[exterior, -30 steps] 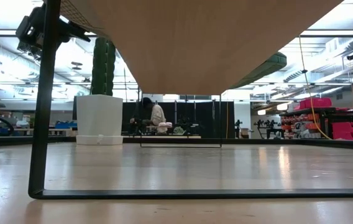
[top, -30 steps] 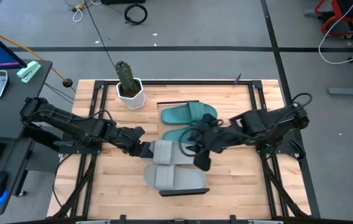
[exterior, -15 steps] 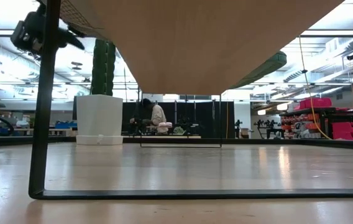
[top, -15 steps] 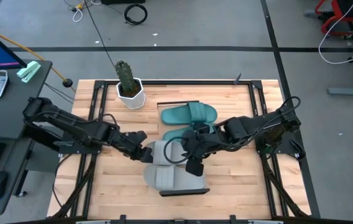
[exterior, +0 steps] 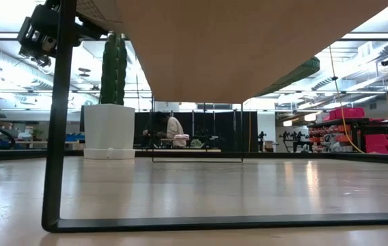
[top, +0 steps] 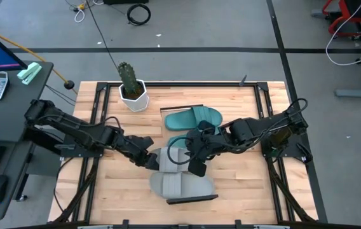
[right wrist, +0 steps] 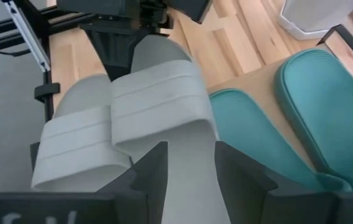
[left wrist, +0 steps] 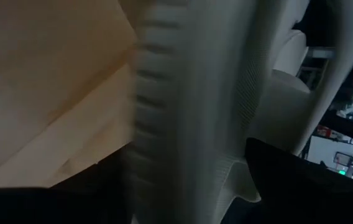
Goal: Pick and place slides into the shelf
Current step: Put the gray slide on the shelf, then adjust the slides on the shelf
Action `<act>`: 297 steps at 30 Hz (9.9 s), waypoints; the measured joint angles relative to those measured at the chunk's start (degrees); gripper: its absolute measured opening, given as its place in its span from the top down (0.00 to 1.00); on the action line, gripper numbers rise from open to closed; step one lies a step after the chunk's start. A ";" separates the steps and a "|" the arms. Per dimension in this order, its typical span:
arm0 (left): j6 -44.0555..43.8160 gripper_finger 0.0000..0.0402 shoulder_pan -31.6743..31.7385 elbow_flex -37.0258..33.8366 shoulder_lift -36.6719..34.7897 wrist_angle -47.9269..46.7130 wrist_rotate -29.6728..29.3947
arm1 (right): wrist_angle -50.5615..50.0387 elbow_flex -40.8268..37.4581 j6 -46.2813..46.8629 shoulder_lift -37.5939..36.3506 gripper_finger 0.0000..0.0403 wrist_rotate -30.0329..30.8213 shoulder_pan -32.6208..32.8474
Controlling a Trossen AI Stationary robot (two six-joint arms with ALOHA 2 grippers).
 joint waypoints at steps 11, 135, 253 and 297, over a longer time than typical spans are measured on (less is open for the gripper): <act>-0.22 0.29 0.02 -0.02 0.02 -1.65 2.45 | -0.44 0.00 0.05 -0.04 0.65 0.26 -0.65; 3.91 0.29 0.44 0.00 1.22 3.44 8.38 | 43.75 -70.27 51.61 -41.27 0.73 4.28 -7.36; 2.90 0.01 -8.10 3.91 5.68 -1.33 -1.50 | 49.50 -70.20 61.69 -36.98 0.98 24.40 3.94; 11.62 0.82 0.55 4.13 -11.22 -23.31 -33.53 | 49.48 -70.23 61.58 -36.98 0.98 22.89 3.94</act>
